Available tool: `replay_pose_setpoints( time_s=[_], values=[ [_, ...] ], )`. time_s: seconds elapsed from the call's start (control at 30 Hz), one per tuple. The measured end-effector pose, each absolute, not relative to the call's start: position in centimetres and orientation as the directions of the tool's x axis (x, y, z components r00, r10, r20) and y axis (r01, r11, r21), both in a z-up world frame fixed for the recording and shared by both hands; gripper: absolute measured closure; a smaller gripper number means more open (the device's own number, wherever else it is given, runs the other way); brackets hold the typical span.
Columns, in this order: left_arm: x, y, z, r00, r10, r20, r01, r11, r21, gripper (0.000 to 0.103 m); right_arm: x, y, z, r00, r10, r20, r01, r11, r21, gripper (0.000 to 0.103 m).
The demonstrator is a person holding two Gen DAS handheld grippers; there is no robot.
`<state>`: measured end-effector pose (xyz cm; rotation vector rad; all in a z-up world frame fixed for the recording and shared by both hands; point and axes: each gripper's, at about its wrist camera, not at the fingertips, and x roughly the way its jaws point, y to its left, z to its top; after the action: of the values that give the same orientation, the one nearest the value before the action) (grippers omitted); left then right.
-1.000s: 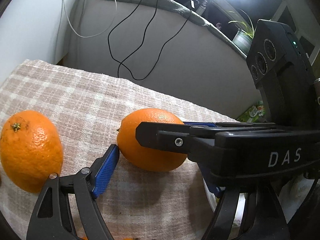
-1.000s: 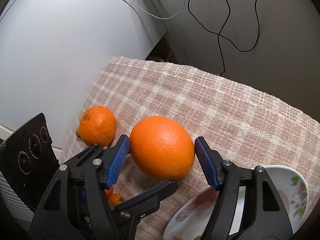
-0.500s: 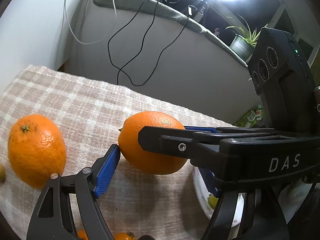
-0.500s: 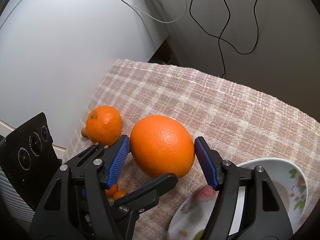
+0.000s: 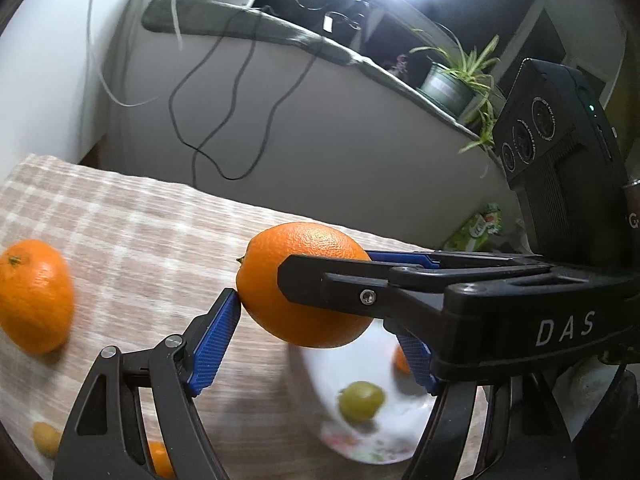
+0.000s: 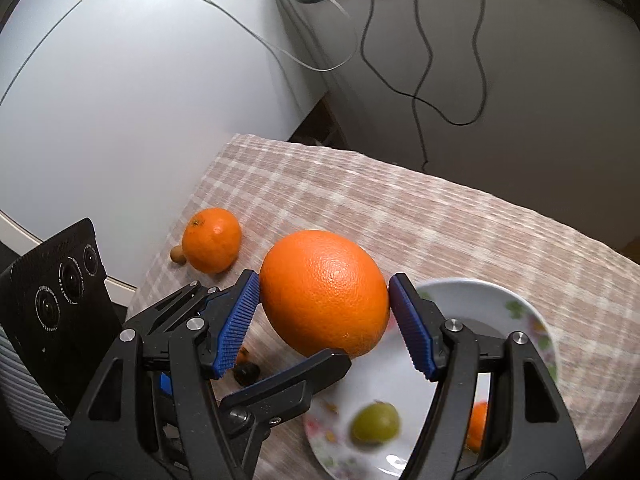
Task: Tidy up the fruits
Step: 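Carry the large orange into the plate and open the right gripper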
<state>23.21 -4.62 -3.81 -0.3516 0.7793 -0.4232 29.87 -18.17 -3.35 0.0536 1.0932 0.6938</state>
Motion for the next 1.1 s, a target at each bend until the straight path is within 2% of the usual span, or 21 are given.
replay_pose_setpoints(
  time_s=[0.37, 1.1],
  values=[
    [23.1, -9.2, -4.2, 0.592, -0.527, -0.610, 0.281, 0.844, -0.457, 0.028, 28.9, -23.5, -3.7, 0.291, 0.522, -0.802, -0.441, 0.817, 0.372, 0.033],
    [23.9, -11.8, -5.6, 0.545, -0.524, -0.654, 0.278, 0.849, -0.449, 0.031, 28.4, -24.2, -5.2, 0.280, 0.470, -0.837, -0.420, 0.844, 0.334, 0.033]
  ],
)
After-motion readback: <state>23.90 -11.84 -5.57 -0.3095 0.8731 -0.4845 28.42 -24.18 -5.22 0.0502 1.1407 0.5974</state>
